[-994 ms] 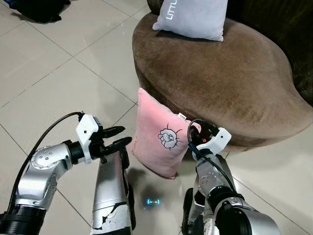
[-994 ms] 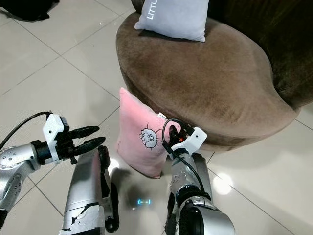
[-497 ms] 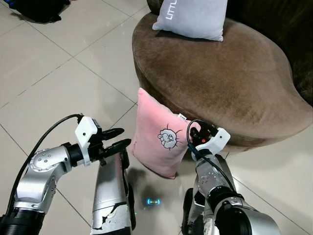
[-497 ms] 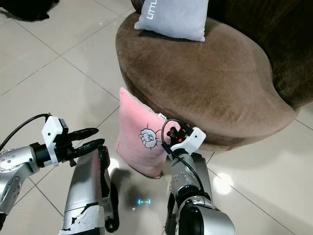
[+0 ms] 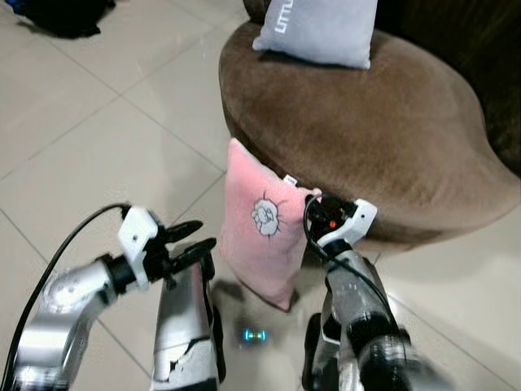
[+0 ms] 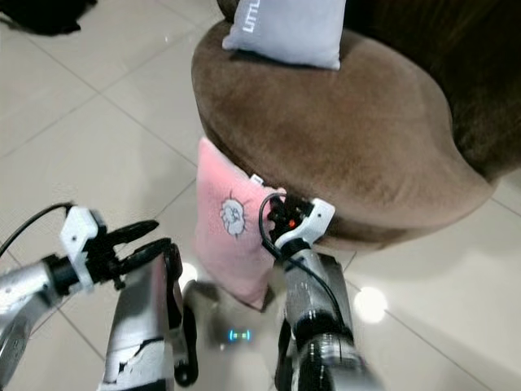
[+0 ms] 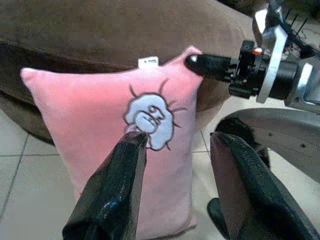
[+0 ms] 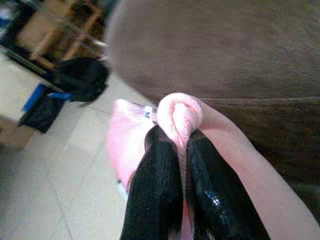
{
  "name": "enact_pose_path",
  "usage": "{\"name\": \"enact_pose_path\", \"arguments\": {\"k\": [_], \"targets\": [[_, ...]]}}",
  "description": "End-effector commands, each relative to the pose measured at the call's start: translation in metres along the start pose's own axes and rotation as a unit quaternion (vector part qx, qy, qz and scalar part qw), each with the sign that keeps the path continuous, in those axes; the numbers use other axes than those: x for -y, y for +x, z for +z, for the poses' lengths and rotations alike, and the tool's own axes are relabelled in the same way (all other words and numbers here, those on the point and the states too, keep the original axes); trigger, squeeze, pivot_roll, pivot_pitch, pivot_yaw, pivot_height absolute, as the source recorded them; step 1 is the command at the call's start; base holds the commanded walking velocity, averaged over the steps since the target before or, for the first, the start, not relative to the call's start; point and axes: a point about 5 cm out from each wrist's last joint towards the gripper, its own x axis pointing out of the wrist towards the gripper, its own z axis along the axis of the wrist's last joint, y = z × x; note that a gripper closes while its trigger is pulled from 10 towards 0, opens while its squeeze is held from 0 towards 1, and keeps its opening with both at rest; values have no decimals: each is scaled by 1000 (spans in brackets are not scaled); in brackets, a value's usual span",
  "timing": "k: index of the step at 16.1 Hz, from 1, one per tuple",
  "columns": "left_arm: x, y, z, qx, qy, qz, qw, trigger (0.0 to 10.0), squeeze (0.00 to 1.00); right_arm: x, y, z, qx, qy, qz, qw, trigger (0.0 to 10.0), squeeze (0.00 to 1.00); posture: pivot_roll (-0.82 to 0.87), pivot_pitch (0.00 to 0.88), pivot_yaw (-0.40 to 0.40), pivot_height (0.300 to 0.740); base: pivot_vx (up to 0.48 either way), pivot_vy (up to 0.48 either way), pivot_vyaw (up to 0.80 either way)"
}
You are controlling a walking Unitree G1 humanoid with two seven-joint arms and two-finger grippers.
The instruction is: Move the pillow to the sofa from floor
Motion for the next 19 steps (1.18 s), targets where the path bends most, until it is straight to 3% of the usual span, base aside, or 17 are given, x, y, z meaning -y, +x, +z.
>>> {"name": "enact_pose_path", "arguments": {"k": [1, 2, 3, 4, 7, 8, 10, 12, 13, 14, 15, 16, 17, 19], "targets": [[8, 1, 0, 7, -5, -3, 1000, 10000, 0, -60, 10, -16, 19, 75, 58, 995, 0, 0, 284, 200, -46, 495, 0, 0, 0], [12, 2, 0, 14, -9, -1, 1000, 10000, 0, -67, 10, -3, 37, 79, 73, 994, 0, 0, 264, 185, -51, 495, 0, 0, 0], [22, 6, 1, 28, -21, -1, 999, 10000, 0, -87, 10, 35, 80, 77, 110, 988, 0, 0, 227, 164, -53, 495, 0, 0, 0], [24, 8, 1, 31, -22, -2, 999, 10000, 0, -91, 10, 46, 92, 75, 120, 986, 0, 0, 213, 155, -53, 495, 0, 0, 0], [31, 27, 2, 64, -36, -12, 997, 10000, 0, -135, 19, 158, 229, 72, 172, 955, 0, 0, 131, 95, -54, 495, 0, 0, 0], [31, 30, 3, 67, -36, -14, 997, 10000, 0, -140, 19, 169, 241, 67, 178, 952, 0, 0, 131, 95, -54, 495, 0, 0, 0], [28, 44, 8, 80, -26, -25, 996, 10000, 0, -162, 13, 246, 348, 8, 190, 918, 0, 0, 89, 54, -49, 495, 0, 0, 0], [22, 52, 19, 100, -17, -18, 995, 10000, 0, -166, -1, 283, 394, -34, 185, 900, 0, 0, 78, 43, -44, 495, 0, 0, 0], [20, 54, 25, 109, -14, -17, 994, 10000, 0, -163, -2, 287, 396, -53, 176, 899, 0, 0, 72, 39, -41, 495, 0, 0, 0], [20, 58, 32, 120, -7, -17, 993, 10000, 0, -150, 1, 282, 377, -77, 147, 911, 2824, 0, 73, 36, -38, 495, 0, 0, 0], [17, 64, 39, 125, 4, -11, 992, 10000, 0, -119, 11, 249, 313, -102, 87, 940, 10000, 0, 70, 34, -31, 495, 0, 0, 0], [16, 66, 40, 124, 9, -2, 992, 10000, 0, -108, 14, 234, 285, -101, 72, 950, 10000, 0, 68, 32, -28, 495, 0, 0, 0], [8, 75, 41, 111, 25, 59, 992, 10000, 0, -68, 15, 181, 201, -81, 11, 976, 10000, 0, 74, 30, -27, 495, 0, 0, 0], [2, 80, 42, 100, 27, 96, 990, 10000, 0, -50, 11, 152, 149, -88, -20, 985, 10000, 0, 72, 36, -28, 495, 0, 0, 0]]}}
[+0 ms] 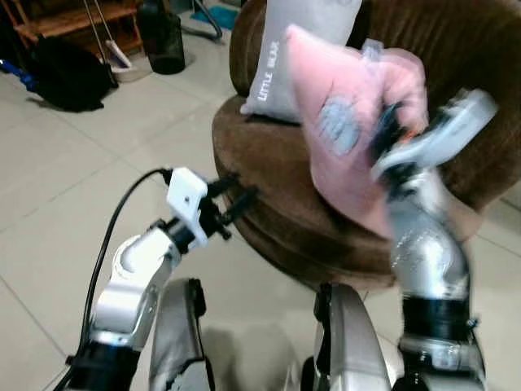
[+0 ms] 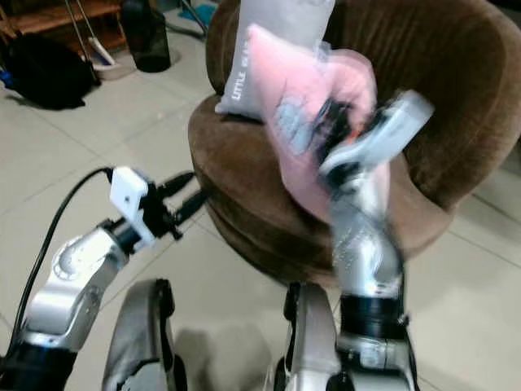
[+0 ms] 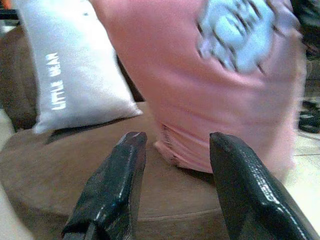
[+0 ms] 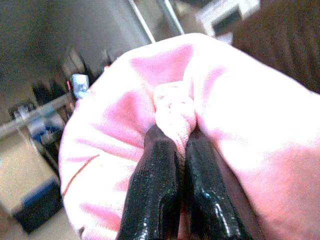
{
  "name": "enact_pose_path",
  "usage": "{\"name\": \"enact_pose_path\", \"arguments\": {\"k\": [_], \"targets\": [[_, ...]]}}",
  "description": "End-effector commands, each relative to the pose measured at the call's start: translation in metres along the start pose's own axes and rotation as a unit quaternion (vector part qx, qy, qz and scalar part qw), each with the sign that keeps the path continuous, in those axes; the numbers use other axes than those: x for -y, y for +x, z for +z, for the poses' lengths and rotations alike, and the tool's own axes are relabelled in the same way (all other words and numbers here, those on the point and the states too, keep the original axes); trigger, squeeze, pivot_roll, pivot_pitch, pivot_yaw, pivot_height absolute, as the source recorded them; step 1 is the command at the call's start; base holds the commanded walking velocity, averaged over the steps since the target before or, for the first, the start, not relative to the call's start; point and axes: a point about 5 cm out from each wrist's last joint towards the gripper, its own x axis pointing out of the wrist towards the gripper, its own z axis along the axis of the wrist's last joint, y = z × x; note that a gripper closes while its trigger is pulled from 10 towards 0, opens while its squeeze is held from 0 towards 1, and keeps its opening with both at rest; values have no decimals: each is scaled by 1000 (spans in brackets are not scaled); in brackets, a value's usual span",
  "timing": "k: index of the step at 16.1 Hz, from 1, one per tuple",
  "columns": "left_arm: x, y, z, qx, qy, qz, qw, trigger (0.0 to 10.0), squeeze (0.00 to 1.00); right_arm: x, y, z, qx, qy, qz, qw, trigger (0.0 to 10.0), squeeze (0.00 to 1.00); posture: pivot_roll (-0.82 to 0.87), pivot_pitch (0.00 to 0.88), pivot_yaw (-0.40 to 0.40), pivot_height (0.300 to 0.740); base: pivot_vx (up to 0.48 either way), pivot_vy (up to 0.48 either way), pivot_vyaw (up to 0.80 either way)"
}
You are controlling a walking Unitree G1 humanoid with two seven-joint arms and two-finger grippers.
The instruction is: Move the pillow to the sofa from floor
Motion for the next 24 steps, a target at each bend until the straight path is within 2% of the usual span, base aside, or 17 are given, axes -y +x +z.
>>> {"name": "enact_pose_path", "arguments": {"k": [1, 2, 3, 4, 6, 11, 15, 16, 17, 19, 24], "targets": [[-2, 2, -3, -14, 1, 15, 1000, 10000, 0, 5, -2, -9, -29, -14, -14, 999, 10000, 0, 69, 43, -27, 495, 0, 0, 0], [-1, 4, -6, -27, 12, 17, 999, 10000, 0, 16, -11, -19, -40, -18, -49, 998, 10000, 0, 70, 46, -29, 500, 0, 0, 0], [-1, 4, -7, -35, 21, 17, 999, 10000, 0, 19, -14, -21, -39, -19, -63, 997, 10000, 0, 70, 51, -30, 505, 0, 0, 0], [-1, 5, -11, -50, 39, 24, 998, 10000, 0, 24, -19, -21, -32, -14, -84, 996, 10000, 0, 69, 52, -30, 515, 0, 0, 0], [-1, 3, -18, -70, 37, 37, 996, 10000, 0, 26, -23, -16, -17, -17, -98, 995, 10000, 0, 68, 54, -32, 535, 0, 0, 0], [2, 3, -21, -69, 31, 47, 996, 10000, 0, 17, -20, -7, 7, -23, -103, 994, 10000, 0, 68, 58, -34, 585, 0, 0, 0], [1, 4, -19, -64, 43, 63, 995, 10000, 0, 16, -24, 1, 24, -50, -108, 993, 10000, 0, 67, 58, -33, 625, 0, 0, 0], [1, 4, -19, -63, 48, 63, 995, 10000, 0, 15, -25, 3, 26, -71, -103, 992, 10000, 0, 69, 56, -35, 630, 0, 0, 0], [0, 4, -15, -55, 43, 84, 994, 10000, 0, 3, -29, 11, 36, -149, -65, 986, 10000, 0, 66, 52, -33, 645, 0, 0, 0], [2, 5, -8, -39, 35, 96, 994, 10000, 0, -4, -36, 18, 48, -154, -55, 985, 10000, 0, 62, 46, -32, 665, 0, 0, 0], [10, 15, -9, -34, 64, 64, 995, 10000, 0, 5, -45, 14, 41, -162, -79, 983, 10000, 0, 66, 32, -26, 715, 0, 0, 0]]}}
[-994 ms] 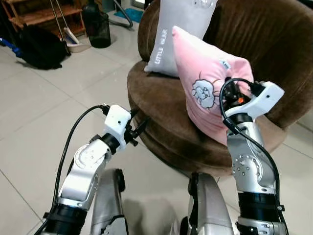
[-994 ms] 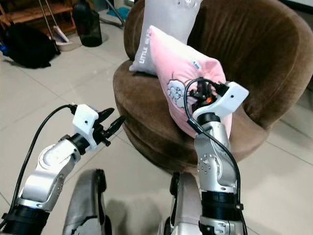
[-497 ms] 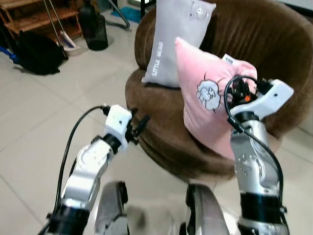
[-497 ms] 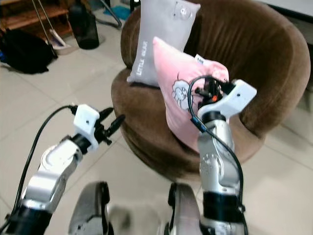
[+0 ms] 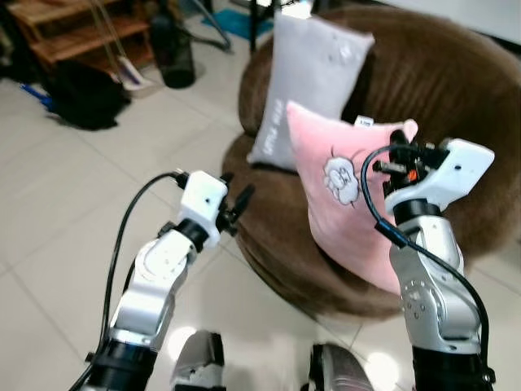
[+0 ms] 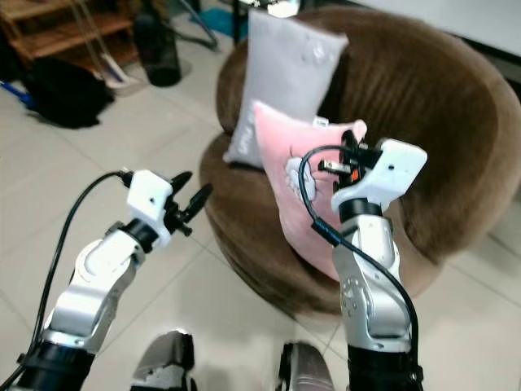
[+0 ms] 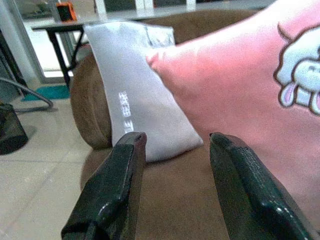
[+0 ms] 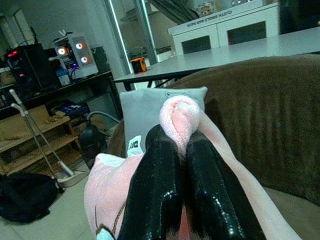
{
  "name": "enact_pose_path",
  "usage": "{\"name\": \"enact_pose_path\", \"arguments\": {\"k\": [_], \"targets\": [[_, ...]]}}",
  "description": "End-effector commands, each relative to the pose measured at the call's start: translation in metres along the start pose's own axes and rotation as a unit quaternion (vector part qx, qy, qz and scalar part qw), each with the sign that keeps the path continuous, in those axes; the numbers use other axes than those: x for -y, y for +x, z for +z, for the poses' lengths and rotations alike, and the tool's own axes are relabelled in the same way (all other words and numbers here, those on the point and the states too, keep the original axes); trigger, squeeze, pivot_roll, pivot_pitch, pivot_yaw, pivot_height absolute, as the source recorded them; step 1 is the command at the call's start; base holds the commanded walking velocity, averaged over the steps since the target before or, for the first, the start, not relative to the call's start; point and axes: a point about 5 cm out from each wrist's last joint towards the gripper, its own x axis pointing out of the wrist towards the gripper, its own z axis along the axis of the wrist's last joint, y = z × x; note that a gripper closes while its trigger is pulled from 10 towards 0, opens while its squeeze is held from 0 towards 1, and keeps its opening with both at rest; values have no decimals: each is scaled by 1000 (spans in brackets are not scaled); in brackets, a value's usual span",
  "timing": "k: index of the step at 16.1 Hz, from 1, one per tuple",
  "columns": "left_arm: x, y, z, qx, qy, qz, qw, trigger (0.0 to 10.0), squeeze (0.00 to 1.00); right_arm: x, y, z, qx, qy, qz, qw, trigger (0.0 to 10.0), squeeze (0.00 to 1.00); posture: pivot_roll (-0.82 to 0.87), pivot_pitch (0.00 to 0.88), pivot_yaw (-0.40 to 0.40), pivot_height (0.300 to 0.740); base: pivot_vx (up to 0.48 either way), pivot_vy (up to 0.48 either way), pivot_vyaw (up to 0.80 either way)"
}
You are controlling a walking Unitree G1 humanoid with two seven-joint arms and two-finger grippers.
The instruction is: Move the pillow to the sofa from floor
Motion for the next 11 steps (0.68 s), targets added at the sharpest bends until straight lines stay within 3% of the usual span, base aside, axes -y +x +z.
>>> {"name": "enact_pose_path", "arguments": {"k": [1, 4, 7, 11], "targets": [[2, 4, 2, 4, 3, -11, 1000, 10000, 0, 1, -2, 7, 14, 0, -7, 1000, 10000, 0, 66, 29, -24, 730, 0, 0, 0], [1, 7, 3, 3, 1, -19, 1000, 10000, 0, 6, -6, 0, -3, 6, -22, 1000, 10000, 0, 63, 21, -15, 740, 0, 0, 0], [-5, 9, 5, 6, -12, -10, 1000, 10000, 0, 9, -12, -18, -49, -4, -22, 999, 10000, 0, 68, 10, -16, 740, 286, 0, 0], [-8, 9, 3, 1, -9, -8, 1000, 10000, 0, 6, -14, -25, -70, 8, -13, 997, 10000, 0, 71, 14, -15, 740, 353, 0, -106]]}}
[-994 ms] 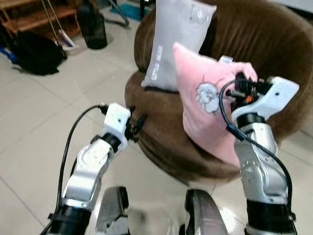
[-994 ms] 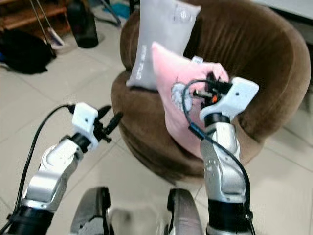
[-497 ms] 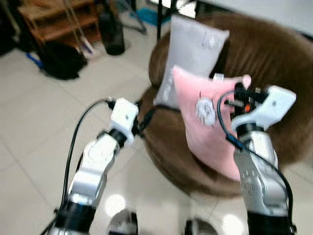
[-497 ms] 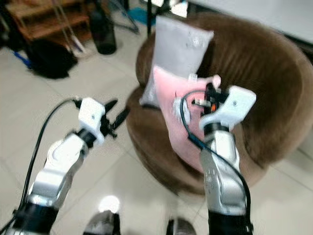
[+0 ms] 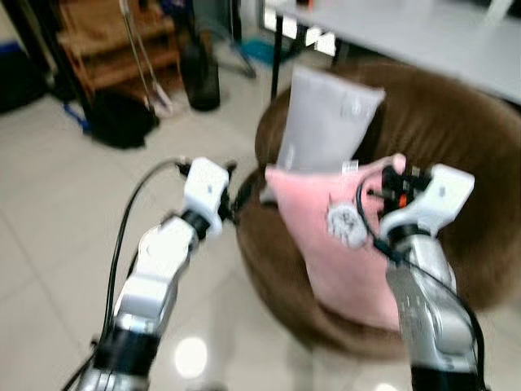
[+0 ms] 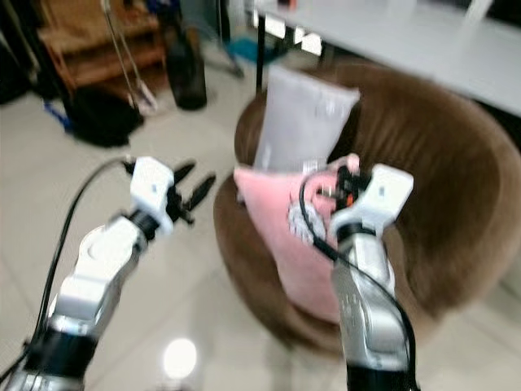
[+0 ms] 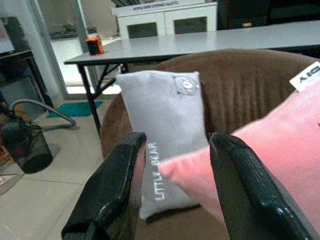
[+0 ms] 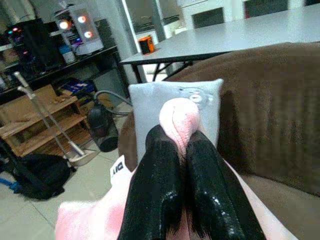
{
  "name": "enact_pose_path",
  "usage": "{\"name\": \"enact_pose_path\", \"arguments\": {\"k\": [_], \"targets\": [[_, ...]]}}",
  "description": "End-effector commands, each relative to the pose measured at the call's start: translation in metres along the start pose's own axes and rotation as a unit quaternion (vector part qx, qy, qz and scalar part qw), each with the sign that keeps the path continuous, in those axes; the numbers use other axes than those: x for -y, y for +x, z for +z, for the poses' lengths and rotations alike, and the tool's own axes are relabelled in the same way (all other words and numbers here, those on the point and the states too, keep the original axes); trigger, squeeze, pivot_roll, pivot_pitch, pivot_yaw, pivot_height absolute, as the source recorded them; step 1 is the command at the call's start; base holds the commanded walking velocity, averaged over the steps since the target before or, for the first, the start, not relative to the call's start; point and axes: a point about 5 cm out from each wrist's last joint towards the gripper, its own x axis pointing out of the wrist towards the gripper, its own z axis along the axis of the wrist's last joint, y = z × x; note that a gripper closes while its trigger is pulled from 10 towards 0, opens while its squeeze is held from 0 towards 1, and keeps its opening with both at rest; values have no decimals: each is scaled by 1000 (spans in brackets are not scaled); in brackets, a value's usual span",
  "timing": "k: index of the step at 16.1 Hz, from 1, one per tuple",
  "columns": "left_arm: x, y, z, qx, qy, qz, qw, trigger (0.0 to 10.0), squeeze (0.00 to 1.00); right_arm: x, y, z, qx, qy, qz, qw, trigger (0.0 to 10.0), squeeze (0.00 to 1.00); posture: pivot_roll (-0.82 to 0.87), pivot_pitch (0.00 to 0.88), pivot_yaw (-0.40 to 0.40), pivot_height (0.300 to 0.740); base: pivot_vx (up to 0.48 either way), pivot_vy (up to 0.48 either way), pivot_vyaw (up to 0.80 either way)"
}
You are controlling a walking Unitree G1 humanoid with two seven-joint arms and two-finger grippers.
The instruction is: Move the pillow to the sofa from floor
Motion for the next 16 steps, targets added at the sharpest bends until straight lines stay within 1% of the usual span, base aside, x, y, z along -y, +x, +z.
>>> {"name": "enact_pose_path", "arguments": {"k": [1, 7, 8, 9, 10, 12, 14, 16], "targets": [[3, 3, -1, -6, -6, -14, 1000, 10000, 0, 4, -2, 7, 15, 3, -2, 1000, 10000, 0, 70, 13, -9, 740, 356, 0, -800], [8, 0, -7, -19, -1, -44, 999, 10000, 0, 7, -5, 8, 23, 12, -13, 1000, 10000, 0, 67, 11, 11, 740, 342, 0, -800], [8, -1, -7, -21, -3, -49, 999, 10000, 0, 7, -5, 8, 23, 16, -13, 1000, 10000, 0, 65, 10, 13, 740, 0, 0, 0], [16, -7, -15, -43, 12, -92, 995, 10000, 0, 4, -6, 8, 18, 25, -2, 1000, 10000, 0, 61, 11, 15, 740, 0, 0, 0], [18, -12, -18, -45, 19, -112, 992, 10000, 0, 1, -5, 7, 12, 39, 5, 999, 10000, 0, 59, 11, 15, 740, 0, 0, 0], [18, -18, -18, -40, 23, -127, 991, 10000, 0, -4, -3, 7, 11, 59, 13, 998, 10000, 0, 62, 14, 13, 740, 0, 0, 0], [15, -24, -18, -48, 20, -132, 990, 10000, 0, -10, 6, 10, 15, 85, 21, 996, 10000, 0, 81, 22, 1, 740, 0, 0, 0], [12, -29, -18, -52, 28, -139, 988, 10000, 0, -17, 13, 19, 21, 94, 33, 995, 10000, 0, 97, 28, -10, 740, 0, 0, 0]]}}
